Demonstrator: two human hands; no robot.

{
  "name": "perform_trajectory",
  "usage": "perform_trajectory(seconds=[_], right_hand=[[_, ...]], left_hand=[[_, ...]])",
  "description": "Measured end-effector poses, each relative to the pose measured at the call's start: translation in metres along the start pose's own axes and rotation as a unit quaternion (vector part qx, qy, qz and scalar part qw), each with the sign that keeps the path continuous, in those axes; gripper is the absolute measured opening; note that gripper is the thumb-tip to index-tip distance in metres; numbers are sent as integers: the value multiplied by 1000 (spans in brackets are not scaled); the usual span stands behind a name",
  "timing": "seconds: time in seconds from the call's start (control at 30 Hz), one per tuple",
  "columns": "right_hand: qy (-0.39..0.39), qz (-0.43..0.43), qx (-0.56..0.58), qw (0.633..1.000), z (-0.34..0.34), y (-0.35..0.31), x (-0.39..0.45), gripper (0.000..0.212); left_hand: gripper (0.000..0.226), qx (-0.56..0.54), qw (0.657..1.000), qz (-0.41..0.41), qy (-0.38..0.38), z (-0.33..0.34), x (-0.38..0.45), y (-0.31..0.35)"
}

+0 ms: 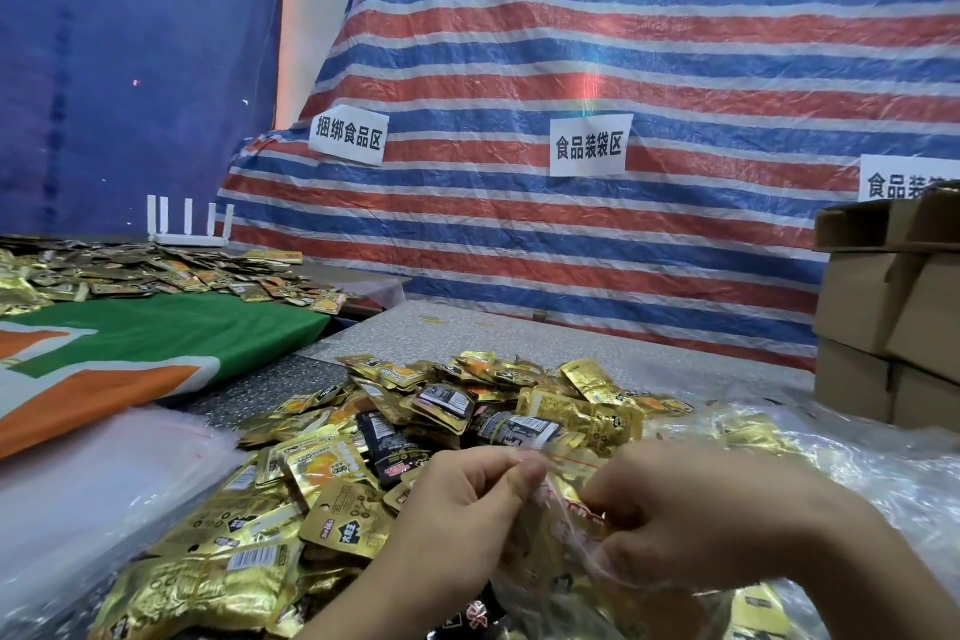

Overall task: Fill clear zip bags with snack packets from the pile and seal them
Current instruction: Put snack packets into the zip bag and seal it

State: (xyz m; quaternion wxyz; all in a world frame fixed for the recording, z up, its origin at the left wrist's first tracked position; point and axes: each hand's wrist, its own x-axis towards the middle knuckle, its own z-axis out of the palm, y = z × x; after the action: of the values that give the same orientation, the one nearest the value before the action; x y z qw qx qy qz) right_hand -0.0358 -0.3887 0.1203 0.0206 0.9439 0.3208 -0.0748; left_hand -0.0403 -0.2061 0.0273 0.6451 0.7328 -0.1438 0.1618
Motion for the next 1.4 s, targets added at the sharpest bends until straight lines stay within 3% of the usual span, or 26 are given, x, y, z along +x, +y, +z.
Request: perform_trajectory(seconds=[0.17, 0.33, 0.43, 0.57, 0.63, 0.73, 0.87, 1.03, 1.4], right_hand=[[27, -8, 3, 1000, 1, -3, 1, 36], [64, 33, 120, 990, -8, -8, -6, 60], [108, -17, 79, 991, -8, -11, -11, 48], [235, -62, 72, 967, -10, -5, -9, 27], [283, -84, 99, 950, -11, -1, -9, 26], [321, -96, 136, 932, -10, 5, -10, 22], [335, -95, 180, 920, -11, 13, -12, 14], [359, -100, 160, 914, -11, 17, -11, 22], [341, -49, 155, 926, -10, 22, -5, 11]], left_hand=[[26, -35, 999, 9, 30, 0, 0, 4], [29, -82, 994, 28, 61, -2, 3, 7], [29, -138, 988, 27, 68, -3, 4, 12], [45, -165, 985, 24, 36, -7, 5, 12], [56, -147, 989, -10, -5, -7, 4, 10], [55, -62, 994, -57, -76, -5, 2, 3], [38, -45, 988, -84, -121, -6, 1, 2], [29, -87, 982, -97, -136, -5, 1, 4], [37, -156, 983, -63, -72, 1, 0, 8]])
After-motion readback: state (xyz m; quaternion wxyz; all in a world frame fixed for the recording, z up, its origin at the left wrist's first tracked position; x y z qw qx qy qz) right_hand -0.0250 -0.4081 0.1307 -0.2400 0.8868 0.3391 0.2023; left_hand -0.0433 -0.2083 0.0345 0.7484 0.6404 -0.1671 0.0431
